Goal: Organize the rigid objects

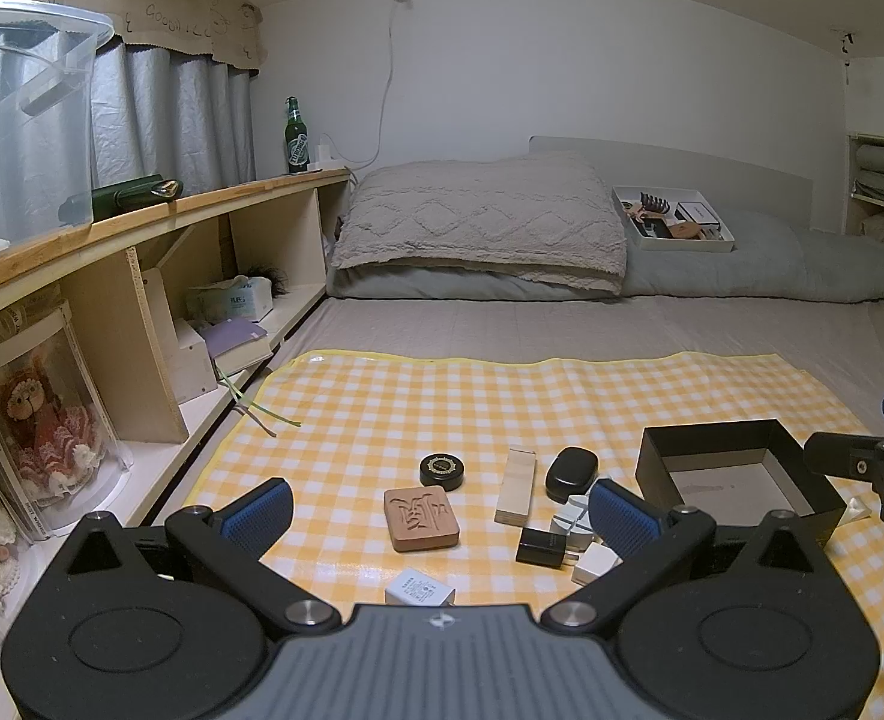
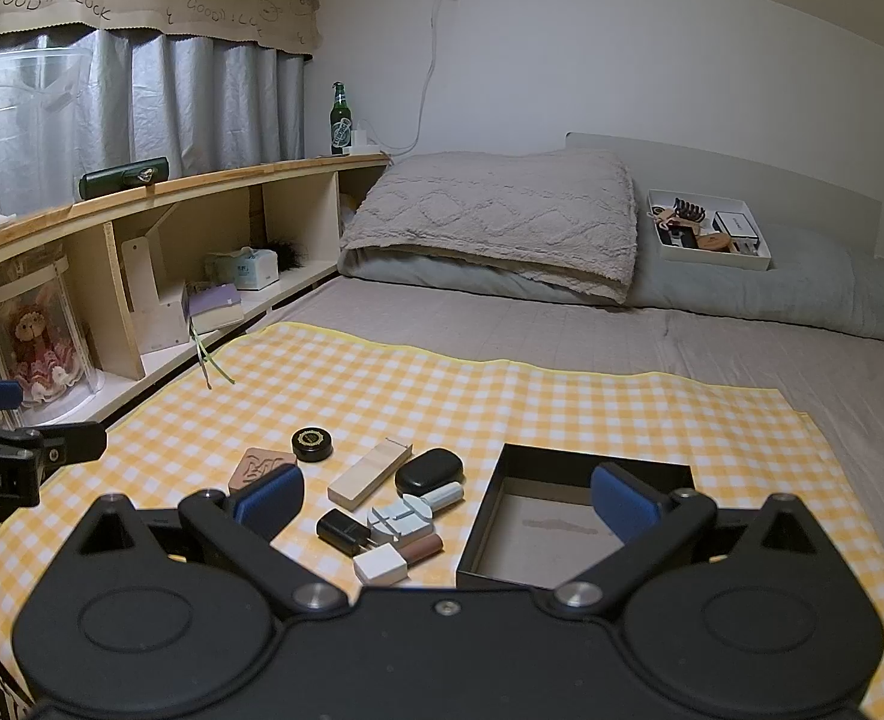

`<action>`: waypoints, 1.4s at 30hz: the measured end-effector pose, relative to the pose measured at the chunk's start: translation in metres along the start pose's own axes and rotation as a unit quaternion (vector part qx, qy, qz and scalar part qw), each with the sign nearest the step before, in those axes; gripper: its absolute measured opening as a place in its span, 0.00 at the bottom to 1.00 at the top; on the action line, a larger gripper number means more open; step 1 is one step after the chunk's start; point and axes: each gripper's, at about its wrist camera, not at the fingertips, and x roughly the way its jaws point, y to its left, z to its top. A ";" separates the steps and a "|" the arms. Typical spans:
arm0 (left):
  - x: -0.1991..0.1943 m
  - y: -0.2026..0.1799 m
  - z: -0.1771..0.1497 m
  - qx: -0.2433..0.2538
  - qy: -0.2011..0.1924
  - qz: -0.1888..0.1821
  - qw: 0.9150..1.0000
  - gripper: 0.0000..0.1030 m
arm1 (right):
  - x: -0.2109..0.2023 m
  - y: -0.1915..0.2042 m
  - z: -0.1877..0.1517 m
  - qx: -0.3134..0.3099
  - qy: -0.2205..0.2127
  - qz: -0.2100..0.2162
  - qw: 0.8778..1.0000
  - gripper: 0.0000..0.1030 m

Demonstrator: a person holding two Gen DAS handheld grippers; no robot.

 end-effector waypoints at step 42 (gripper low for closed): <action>-0.002 -0.007 0.006 -0.003 -0.010 0.000 1.000 1.00 | -0.002 -0.002 -0.001 0.001 -0.008 0.002 1.000 1.00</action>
